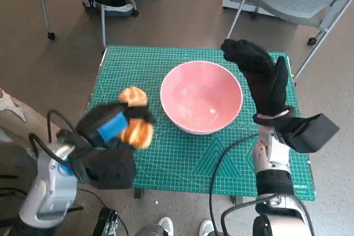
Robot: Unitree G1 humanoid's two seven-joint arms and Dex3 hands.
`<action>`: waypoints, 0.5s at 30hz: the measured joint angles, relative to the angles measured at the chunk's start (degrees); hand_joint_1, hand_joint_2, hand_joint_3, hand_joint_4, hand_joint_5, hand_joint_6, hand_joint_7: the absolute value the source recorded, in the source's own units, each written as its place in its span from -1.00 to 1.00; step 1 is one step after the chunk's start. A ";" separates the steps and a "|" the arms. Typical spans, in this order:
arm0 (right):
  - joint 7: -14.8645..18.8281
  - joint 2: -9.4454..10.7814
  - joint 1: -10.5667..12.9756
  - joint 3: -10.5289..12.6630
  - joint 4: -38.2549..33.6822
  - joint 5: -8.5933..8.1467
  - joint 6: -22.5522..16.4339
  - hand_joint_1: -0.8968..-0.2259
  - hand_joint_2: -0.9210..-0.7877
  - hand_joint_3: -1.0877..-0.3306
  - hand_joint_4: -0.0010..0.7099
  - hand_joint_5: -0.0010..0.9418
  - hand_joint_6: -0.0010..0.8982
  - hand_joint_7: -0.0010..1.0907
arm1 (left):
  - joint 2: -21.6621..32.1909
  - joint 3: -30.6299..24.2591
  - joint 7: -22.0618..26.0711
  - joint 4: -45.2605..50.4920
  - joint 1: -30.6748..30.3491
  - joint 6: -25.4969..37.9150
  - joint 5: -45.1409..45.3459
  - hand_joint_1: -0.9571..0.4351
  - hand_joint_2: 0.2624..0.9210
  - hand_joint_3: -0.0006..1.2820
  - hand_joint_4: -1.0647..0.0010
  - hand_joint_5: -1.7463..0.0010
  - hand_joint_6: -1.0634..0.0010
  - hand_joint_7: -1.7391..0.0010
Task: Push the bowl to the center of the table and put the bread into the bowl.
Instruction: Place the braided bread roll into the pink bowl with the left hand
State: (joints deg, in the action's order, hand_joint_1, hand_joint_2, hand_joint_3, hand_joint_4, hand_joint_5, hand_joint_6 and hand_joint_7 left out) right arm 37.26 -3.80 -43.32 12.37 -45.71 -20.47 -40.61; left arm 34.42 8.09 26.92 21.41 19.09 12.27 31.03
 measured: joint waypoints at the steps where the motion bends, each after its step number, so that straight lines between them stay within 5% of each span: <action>1: 0.00 0.00 0.00 0.03 -0.06 0.00 0.00 -0.21 -1.00 -0.20 -0.33 -1.00 -0.79 -0.12 | -0.21 -0.05 -0.59 -0.03 0.60 -0.50 0.08 0.38 0.90 -0.95 -0.58 -0.20 -0.33 -0.20; 15: 0.15 -0.51 -0.06 0.67 -0.16 -0.04 0.00 -0.24 -1.00 -0.20 -0.35 -1.00 -0.80 -0.10 | -3.69 0.80 -7.07 -4.96 11.03 -5.92 2.20 0.38 0.90 -0.96 -0.59 -0.15 -0.33 -0.23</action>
State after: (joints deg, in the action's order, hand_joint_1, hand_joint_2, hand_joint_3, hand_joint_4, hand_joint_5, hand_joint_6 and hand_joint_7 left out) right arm 37.41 -4.31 -43.39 13.04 -45.86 -20.51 -40.61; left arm 30.73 8.89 19.84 16.44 30.13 6.36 33.23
